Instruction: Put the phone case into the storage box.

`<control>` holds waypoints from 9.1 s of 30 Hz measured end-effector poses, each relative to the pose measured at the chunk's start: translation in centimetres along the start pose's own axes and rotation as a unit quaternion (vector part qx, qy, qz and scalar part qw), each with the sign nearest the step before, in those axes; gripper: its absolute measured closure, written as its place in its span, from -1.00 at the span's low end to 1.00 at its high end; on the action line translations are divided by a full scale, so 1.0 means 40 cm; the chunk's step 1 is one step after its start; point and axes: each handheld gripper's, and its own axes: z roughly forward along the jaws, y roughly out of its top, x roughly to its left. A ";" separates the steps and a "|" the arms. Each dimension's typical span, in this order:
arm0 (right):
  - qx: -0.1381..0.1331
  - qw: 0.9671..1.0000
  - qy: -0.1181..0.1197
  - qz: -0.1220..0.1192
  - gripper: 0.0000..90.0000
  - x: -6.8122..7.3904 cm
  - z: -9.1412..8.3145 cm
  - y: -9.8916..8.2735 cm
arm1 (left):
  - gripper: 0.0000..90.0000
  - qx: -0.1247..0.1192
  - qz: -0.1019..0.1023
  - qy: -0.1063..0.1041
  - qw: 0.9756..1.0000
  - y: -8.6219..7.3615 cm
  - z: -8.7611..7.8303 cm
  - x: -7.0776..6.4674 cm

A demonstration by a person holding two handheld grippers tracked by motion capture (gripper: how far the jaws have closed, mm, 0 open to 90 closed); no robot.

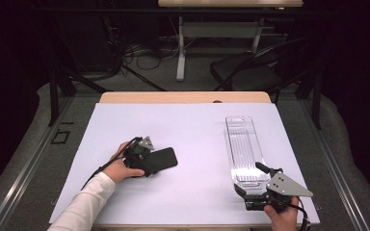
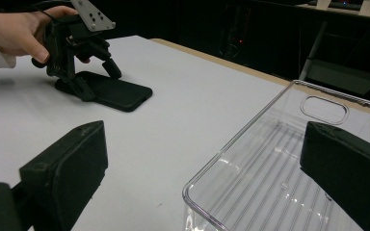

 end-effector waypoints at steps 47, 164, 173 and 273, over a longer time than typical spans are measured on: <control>0.005 1.000 0.000 0.000 -0.93 -0.002 0.002 -0.003 | -0.71 -0.011 0.001 -0.004 1.000 -0.007 -0.009 0.007; 0.091 0.993 0.061 -0.040 -1.00 0.050 0.213 0.138 | -0.69 -0.049 -0.017 -0.027 0.998 0.209 -0.177 -0.139; 0.105 0.988 0.042 -0.110 -0.68 0.074 0.230 0.154 | -0.68 -0.046 -0.019 -0.029 0.998 0.210 -0.176 -0.144; 0.058 0.781 -0.046 -0.620 0.45 0.227 0.324 0.066 | -0.68 -0.042 0.000 -0.104 0.994 0.240 -0.143 -0.226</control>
